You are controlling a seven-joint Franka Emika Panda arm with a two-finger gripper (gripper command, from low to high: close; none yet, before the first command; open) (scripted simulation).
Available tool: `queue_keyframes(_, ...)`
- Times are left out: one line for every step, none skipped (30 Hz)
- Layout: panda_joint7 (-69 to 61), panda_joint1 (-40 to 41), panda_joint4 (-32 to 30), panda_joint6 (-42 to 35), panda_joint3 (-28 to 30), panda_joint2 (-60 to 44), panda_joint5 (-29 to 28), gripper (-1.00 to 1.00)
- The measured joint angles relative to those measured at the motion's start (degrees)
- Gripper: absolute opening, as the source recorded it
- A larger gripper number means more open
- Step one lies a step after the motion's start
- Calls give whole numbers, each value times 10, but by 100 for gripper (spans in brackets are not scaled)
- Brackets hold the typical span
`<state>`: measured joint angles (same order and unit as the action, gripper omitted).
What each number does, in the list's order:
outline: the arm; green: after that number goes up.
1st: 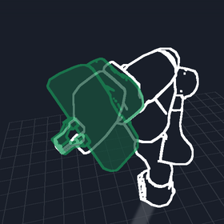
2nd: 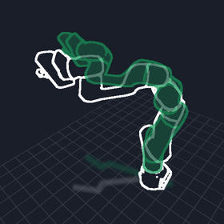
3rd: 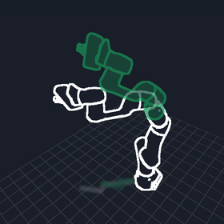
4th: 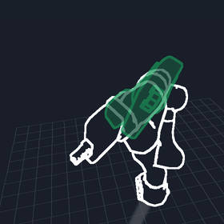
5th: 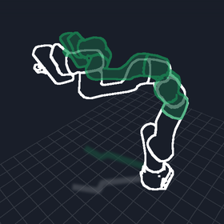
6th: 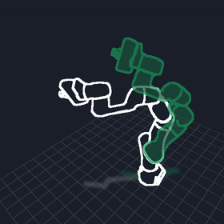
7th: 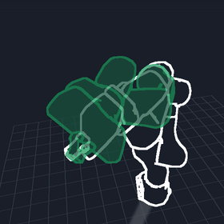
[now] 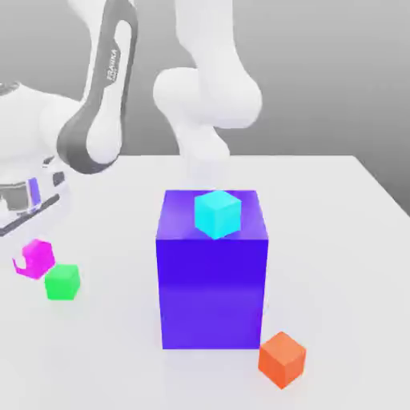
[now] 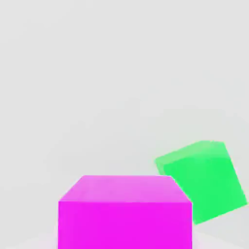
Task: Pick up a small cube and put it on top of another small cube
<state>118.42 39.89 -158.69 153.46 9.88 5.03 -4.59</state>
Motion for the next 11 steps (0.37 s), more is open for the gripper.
queue_keyframes(6, 6, -20, 0, 5, 22, 3, -100)
queue_keyframes(6, 8, -30, 10, 8, 23, 7, -100)
queue_keyframes(5, 7, -34, 25, 11, 13, 12, -100)
queue_keyframes(0, 6, -36, 42, 12, -2, 20, -100)
queue_keyframes(-6, 4, -37, 61, 12, -21, 29, -100)
queue_keyframes(-13, 3, -36, 80, 10, -40, 41, -100)
queue_keyframes(-22, 5, -36, 99, 6, -61, 54, -100)
queue_keyframes(-33, 7, -35, 119, 0, -82, 68, -100)
queue_keyframes(-40, 9, -34, 131, -5, -95, 78, 100)
queue_keyframes(-40, 9, -34, 131, -5, -95, 78, 100)
queue_keyframes(-40, 9, -34, 131, -5, -95, 78, 100)
